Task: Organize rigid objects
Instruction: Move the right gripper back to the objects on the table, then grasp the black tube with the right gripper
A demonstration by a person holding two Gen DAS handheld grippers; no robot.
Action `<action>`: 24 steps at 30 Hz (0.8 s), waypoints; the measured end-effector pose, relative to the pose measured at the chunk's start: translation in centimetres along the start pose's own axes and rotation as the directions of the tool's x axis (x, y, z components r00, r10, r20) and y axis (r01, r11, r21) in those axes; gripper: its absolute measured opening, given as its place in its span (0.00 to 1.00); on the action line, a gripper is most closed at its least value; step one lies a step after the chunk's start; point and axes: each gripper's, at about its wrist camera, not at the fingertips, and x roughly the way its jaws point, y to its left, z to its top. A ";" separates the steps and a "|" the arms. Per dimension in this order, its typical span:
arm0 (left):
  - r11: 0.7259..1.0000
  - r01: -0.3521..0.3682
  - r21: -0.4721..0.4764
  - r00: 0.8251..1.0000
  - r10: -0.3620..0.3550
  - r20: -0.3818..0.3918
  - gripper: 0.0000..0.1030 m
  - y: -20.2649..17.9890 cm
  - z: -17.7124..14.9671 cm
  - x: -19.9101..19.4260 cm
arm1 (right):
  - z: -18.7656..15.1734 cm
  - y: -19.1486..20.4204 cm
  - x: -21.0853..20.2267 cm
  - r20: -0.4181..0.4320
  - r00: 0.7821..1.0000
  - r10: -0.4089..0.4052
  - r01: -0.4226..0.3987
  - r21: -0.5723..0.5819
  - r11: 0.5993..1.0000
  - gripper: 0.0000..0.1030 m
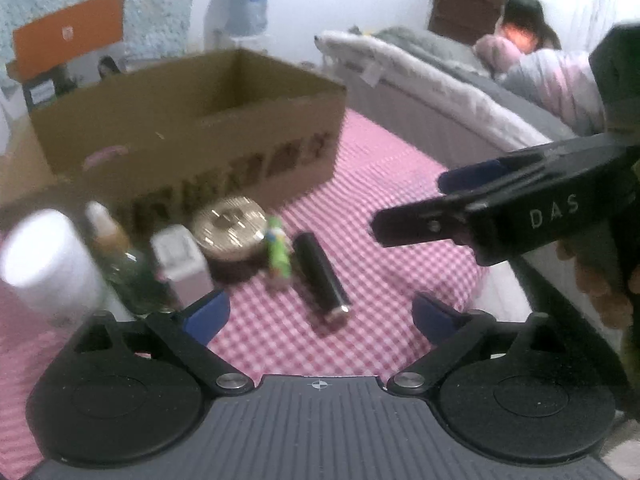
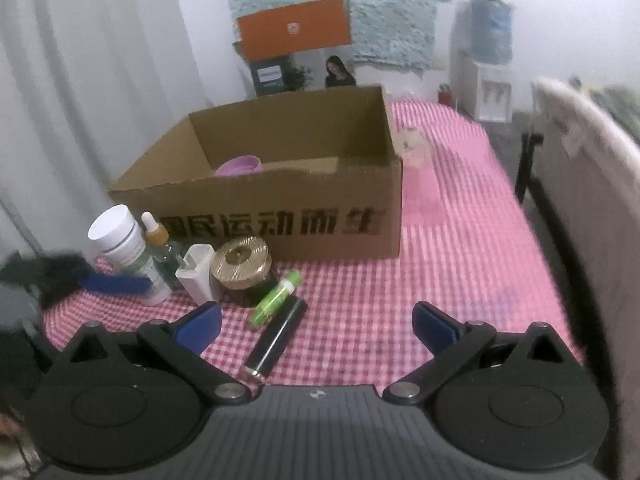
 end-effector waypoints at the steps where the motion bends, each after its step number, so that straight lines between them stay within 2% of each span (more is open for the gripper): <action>1: 1.000 0.002 -0.001 1.000 -0.002 -0.005 0.92 -0.3 -0.2 0.4 | -0.3 -0.1 0.4 -0.005 1.000 0.013 -0.012 0.016 1.000 1.00; 4: 1.000 0.009 0.002 1.000 -0.009 -0.019 0.87 -0.6 -0.6 1.6 | -1.1 -0.2 1.3 -0.020 1.000 0.022 -0.021 0.029 0.999 0.99; 7: 1.000 0.009 0.014 0.999 -0.008 -0.036 0.75 -0.7 -0.8 2.6 | -1.2 0.1 2.7 -0.049 0.998 0.040 -0.038 0.036 0.999 0.94; 9: 1.000 0.004 0.014 0.999 -0.004 -0.036 0.72 -0.9 -1.2 3.2 | -1.1 0.2 3.5 -0.071 0.996 0.049 -0.046 0.042 0.998 0.83; 14: 1.000 0.013 0.008 1.000 -0.013 -0.023 0.60 -0.6 -1.5 3.6 | -0.9 0.7 5.3 -0.118 0.991 0.059 -0.055 0.035 0.998 0.65; 19: 1.000 0.028 0.011 0.999 -0.027 -0.019 0.52 -0.7 -1.3 4.1 | -0.5 1.3 6.0 -0.144 0.987 0.068 -0.065 0.024 0.998 0.57; 21: 1.000 0.025 0.010 1.000 -0.024 -0.018 0.46 -0.7 -1.2 4.3 | -0.4 1.4 6.3 -0.154 0.986 0.069 -0.066 0.023 0.998 0.48; 24: 1.000 0.019 0.004 1.000 -0.019 -0.011 0.35 -0.5 -1.2 4.4 | -0.4 1.4 6.8 -0.172 0.982 0.073 -0.069 0.030 0.997 0.41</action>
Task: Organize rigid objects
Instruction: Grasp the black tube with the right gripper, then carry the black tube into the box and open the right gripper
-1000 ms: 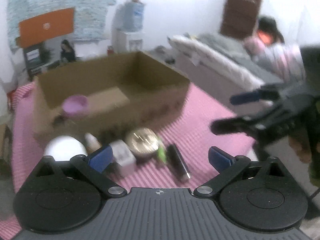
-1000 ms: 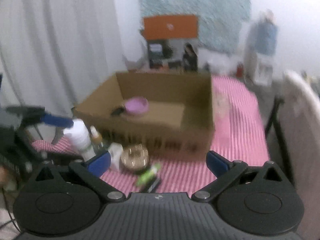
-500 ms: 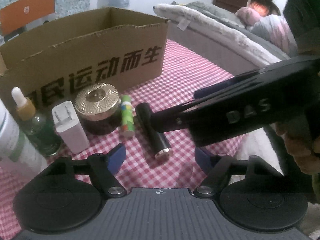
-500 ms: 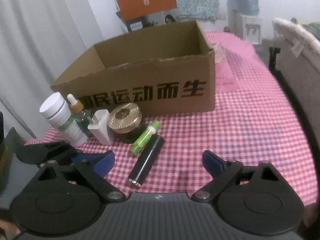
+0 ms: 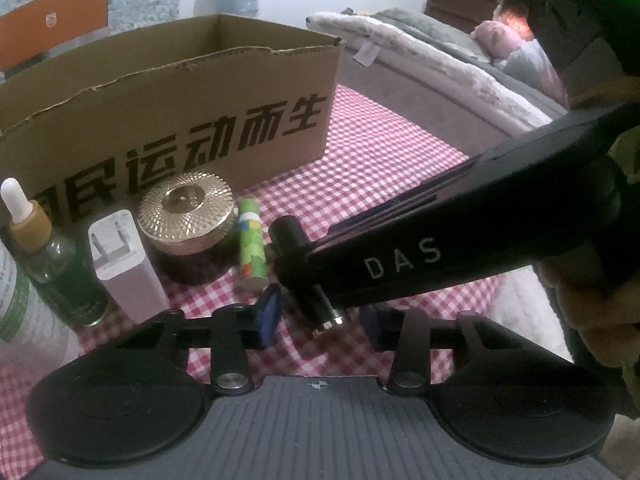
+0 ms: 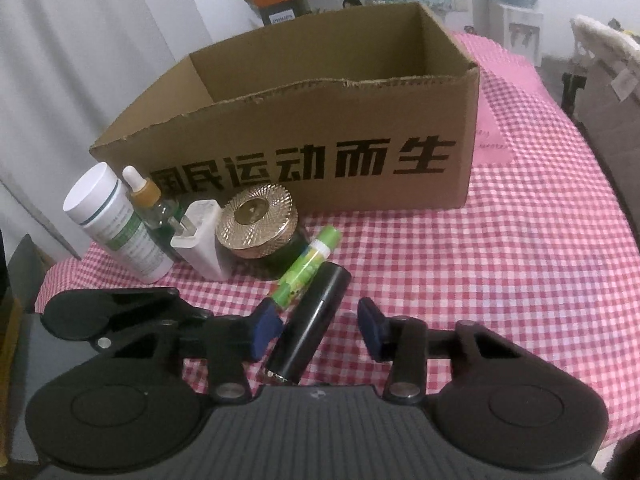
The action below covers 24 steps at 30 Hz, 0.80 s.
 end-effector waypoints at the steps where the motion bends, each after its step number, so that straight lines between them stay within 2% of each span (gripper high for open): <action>1: 1.000 0.005 -0.005 1.000 -0.005 0.001 0.31 0.1 0.0 -0.1 | 0.0 0.0 0.1 -0.005 1.000 0.000 0.000 0.002 1.000 0.39; 2: 1.000 0.013 -0.012 1.000 -0.012 0.001 0.28 0.2 -0.1 -0.1 | 0.0 0.0 0.3 -0.009 1.000 -0.002 0.002 0.003 1.000 0.35; 5: 1.000 0.013 -0.025 1.000 -0.013 -0.005 0.27 0.2 -0.1 -0.4 | 0.0 0.0 0.4 -0.015 1.000 0.005 -0.004 0.009 1.000 0.31; 14: 1.000 -0.005 0.008 1.000 0.005 -0.031 0.31 -0.4 0.0 -0.6 | -0.1 0.0 0.5 -0.036 0.999 0.020 -0.019 0.028 0.999 0.30; 24: 1.000 -0.016 0.007 1.000 0.016 0.004 0.28 -0.5 -0.3 -0.5 | 0.2 -1.1 1.0 -0.029 0.999 0.038 -0.036 0.091 0.995 0.30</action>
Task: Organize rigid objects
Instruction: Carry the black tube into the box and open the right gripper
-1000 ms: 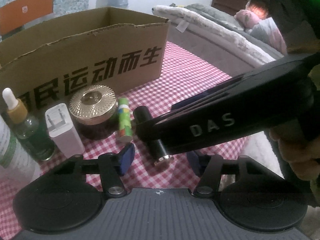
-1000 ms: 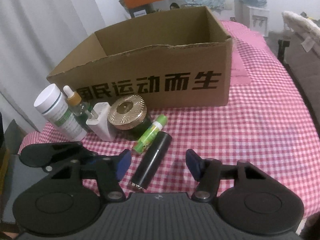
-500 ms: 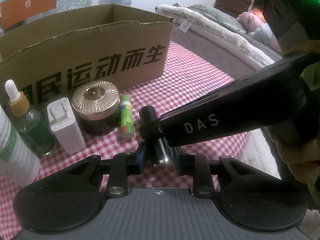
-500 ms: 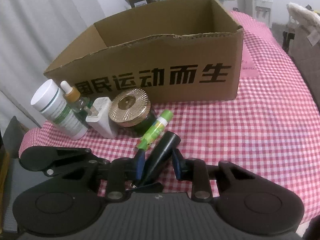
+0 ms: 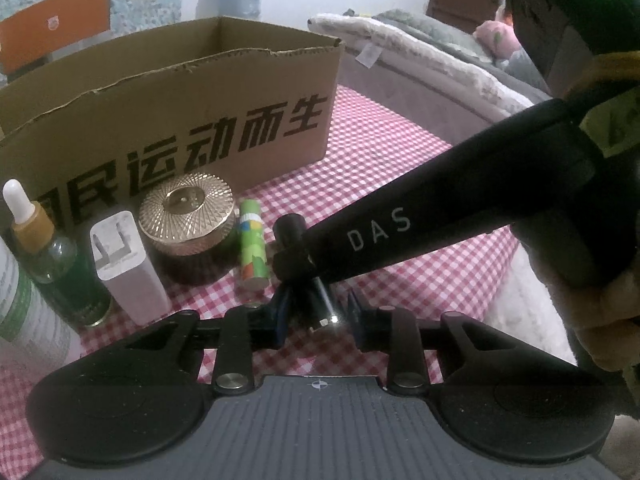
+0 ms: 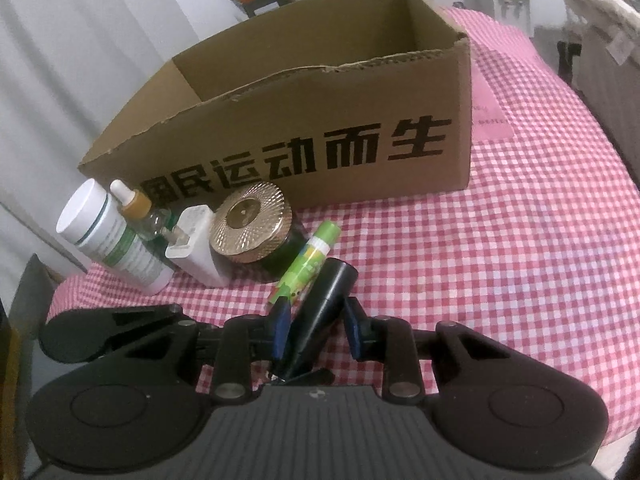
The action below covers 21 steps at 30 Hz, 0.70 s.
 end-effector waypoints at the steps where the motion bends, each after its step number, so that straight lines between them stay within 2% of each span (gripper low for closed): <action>1: 1.000 0.001 -0.002 1.000 -0.001 0.002 0.28 0.0 -0.1 -0.1 | -0.1 0.0 -0.1 0.001 1.000 0.002 -0.002 0.006 1.000 0.30; 7: 1.000 -0.015 0.023 0.999 0.014 0.046 0.27 -0.7 -0.2 -2.0 | -0.6 0.3 -1.4 0.023 1.000 0.010 -0.011 0.021 1.000 0.29; 12: 0.997 -0.049 0.062 0.992 0.041 0.119 0.26 -1.5 0.0 -4.6 | -0.7 1.2 -3.8 0.082 0.996 0.018 -0.019 0.010 1.000 0.29; 17: 0.991 -0.101 0.092 0.976 0.080 0.203 0.26 -2.1 0.9 -7.2 | -0.2 2.5 -6.3 0.153 0.987 0.038 -0.036 -0.016 0.999 0.29; 21: 0.984 -0.150 0.095 0.954 0.119 0.275 0.26 -1.7 2.6 -9.3 | 1.1 3.9 -8.3 0.217 0.974 0.067 -0.054 -0.064 0.997 0.29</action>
